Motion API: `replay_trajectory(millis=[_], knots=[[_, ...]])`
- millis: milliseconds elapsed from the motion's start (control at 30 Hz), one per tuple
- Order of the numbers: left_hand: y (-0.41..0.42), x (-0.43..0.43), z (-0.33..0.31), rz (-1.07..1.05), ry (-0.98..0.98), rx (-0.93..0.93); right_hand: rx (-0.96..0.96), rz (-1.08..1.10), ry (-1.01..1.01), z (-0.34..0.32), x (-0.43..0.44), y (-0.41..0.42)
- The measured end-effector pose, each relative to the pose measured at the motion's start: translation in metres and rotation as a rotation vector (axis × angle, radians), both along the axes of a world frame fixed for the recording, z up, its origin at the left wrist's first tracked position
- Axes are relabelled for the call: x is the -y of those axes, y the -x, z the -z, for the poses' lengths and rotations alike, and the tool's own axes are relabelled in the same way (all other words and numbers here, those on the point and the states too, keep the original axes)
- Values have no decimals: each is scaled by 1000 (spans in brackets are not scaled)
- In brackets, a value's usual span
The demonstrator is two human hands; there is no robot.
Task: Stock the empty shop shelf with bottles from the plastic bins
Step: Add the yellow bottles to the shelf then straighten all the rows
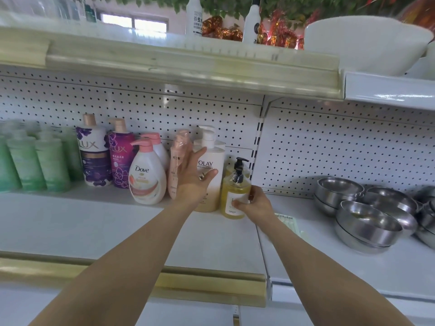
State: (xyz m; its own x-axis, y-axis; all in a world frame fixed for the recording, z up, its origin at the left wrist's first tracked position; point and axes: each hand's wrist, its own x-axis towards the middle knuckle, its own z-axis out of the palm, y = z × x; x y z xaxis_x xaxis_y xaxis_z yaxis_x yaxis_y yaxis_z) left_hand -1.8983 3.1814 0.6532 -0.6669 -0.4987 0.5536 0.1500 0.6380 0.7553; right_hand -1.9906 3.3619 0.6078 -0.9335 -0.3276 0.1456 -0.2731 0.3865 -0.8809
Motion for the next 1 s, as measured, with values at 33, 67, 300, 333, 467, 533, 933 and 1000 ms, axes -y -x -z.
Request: replay_trajectory(millis=[33, 67, 300, 333, 467, 533, 933, 1000], knots=[[1, 1, 0, -11, 5, -7, -14, -12, 8, -1, 0, -1], [2, 1, 0, -18, 17, -15, -28, -22, 13, -1, 1, -1], [3, 2, 26, -145, -49, 8, -89, 40, -23, 2, 8, 1], [3, -1, 31, -161, -67, 21, -94, 50, -24, 2, 9, 1], [9, -5, 41, -208, -152, 91, -61, 31, -38, 5, 13, 7], [12, -1, 41, -205, -173, 113, -46, 3, -60, 4, 15, 12], [20, -4, 35, -258, -189, 147, -19, -6, -154, 0, 19, 24], [21, -5, 34, -263, -227, 169, 2, -12, -161, -2, 19, 22]])
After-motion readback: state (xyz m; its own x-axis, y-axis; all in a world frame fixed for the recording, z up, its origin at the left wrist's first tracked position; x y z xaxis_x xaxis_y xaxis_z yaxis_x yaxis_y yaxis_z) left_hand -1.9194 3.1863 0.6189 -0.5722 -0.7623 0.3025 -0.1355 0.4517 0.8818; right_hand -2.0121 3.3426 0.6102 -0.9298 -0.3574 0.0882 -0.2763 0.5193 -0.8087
